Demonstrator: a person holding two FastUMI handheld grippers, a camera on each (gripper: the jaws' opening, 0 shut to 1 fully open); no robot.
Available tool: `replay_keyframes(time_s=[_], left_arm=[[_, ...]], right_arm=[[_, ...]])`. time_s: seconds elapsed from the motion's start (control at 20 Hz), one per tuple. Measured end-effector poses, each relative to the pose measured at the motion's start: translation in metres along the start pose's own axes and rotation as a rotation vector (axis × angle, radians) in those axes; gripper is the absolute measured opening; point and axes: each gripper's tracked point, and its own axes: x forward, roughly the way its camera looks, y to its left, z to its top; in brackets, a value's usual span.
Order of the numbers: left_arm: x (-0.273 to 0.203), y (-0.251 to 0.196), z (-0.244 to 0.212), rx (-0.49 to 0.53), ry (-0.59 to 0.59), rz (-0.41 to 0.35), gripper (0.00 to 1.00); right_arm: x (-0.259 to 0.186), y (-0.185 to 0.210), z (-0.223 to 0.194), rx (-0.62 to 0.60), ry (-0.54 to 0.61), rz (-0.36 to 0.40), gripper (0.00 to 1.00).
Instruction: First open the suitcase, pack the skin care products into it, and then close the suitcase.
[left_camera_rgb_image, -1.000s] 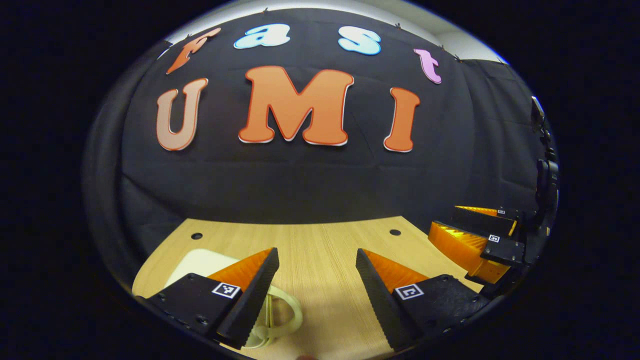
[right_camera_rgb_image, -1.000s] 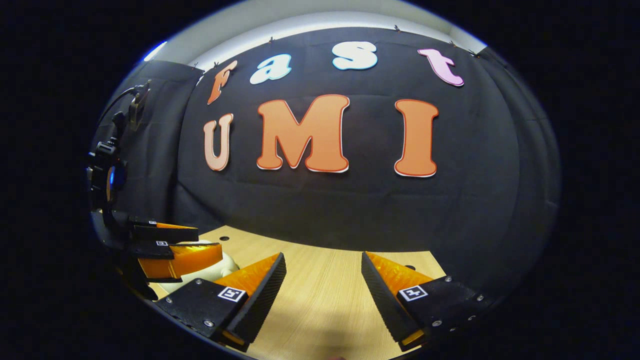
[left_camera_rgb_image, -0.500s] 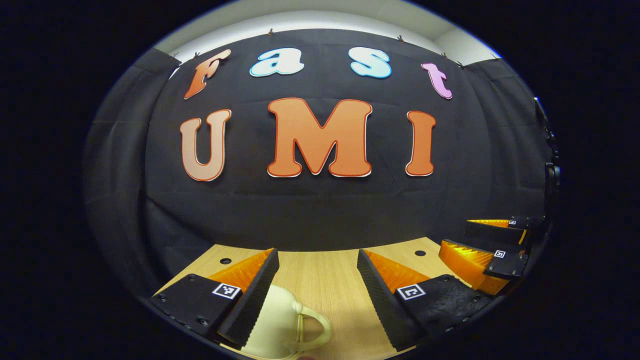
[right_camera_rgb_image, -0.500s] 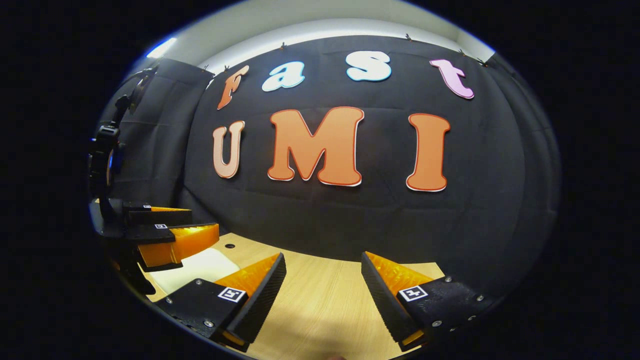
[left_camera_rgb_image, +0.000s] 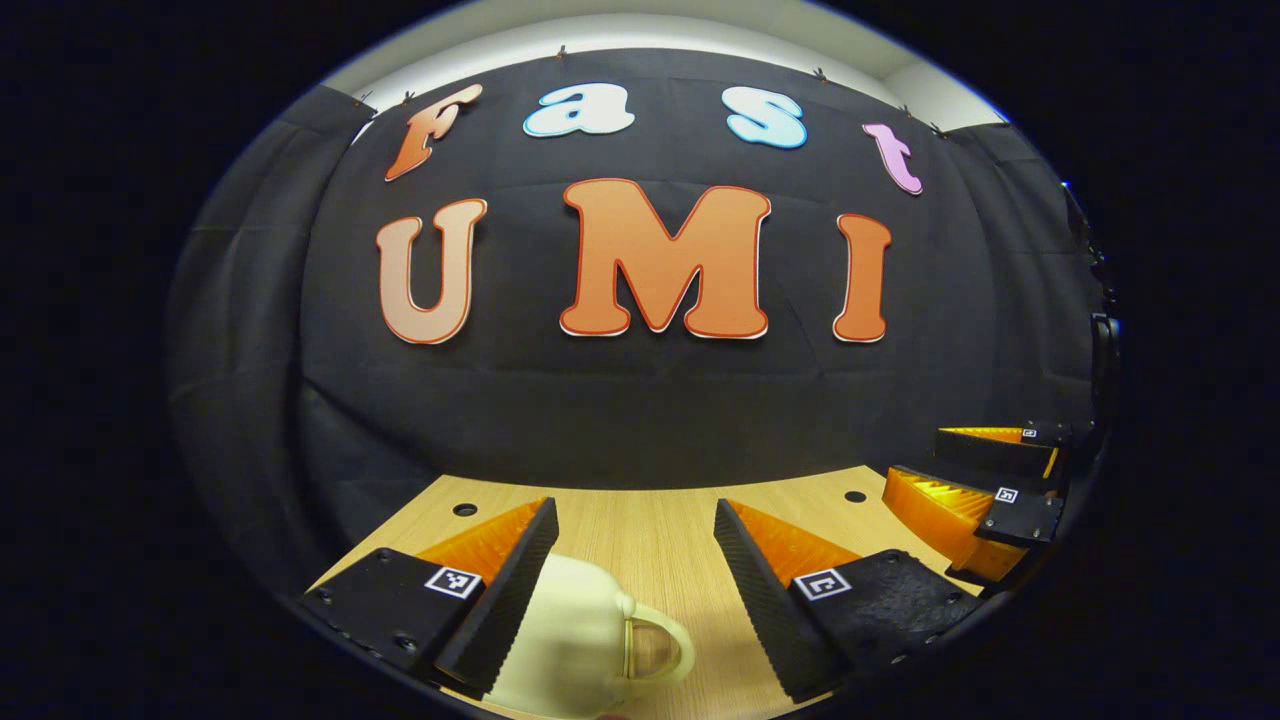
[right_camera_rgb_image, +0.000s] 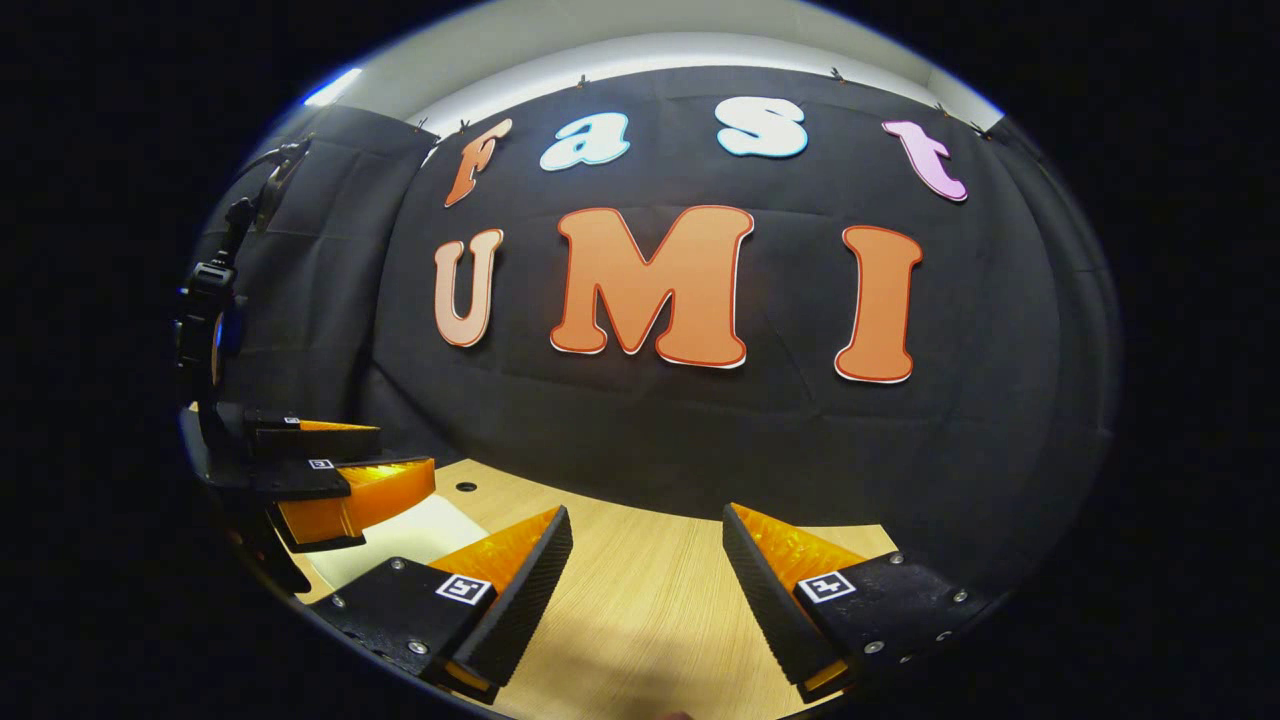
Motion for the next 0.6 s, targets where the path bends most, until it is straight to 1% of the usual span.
replay_keyframes(time_s=[0.25, 0.45, 0.5, 0.6], left_arm=[[0.012, -0.001, -0.012, 0.002, 0.028, -0.033, 0.97], [0.028, -0.001, -0.019, 0.010, 0.065, -0.050, 0.97], [0.034, 0.001, -0.018, 0.012, 0.079, -0.045, 0.97], [0.047, -0.003, -0.004, -0.024, 0.059, -0.072, 0.97]], right_arm=[[0.004, 0.000, -0.008, -0.014, 0.025, -0.016, 0.96], [0.017, 0.001, -0.016, -0.029, 0.069, -0.010, 0.96], [0.022, 0.001, -0.014, -0.024, 0.081, -0.011, 0.95], [0.035, 0.006, 0.002, -0.007, 0.060, -0.001, 0.96]])
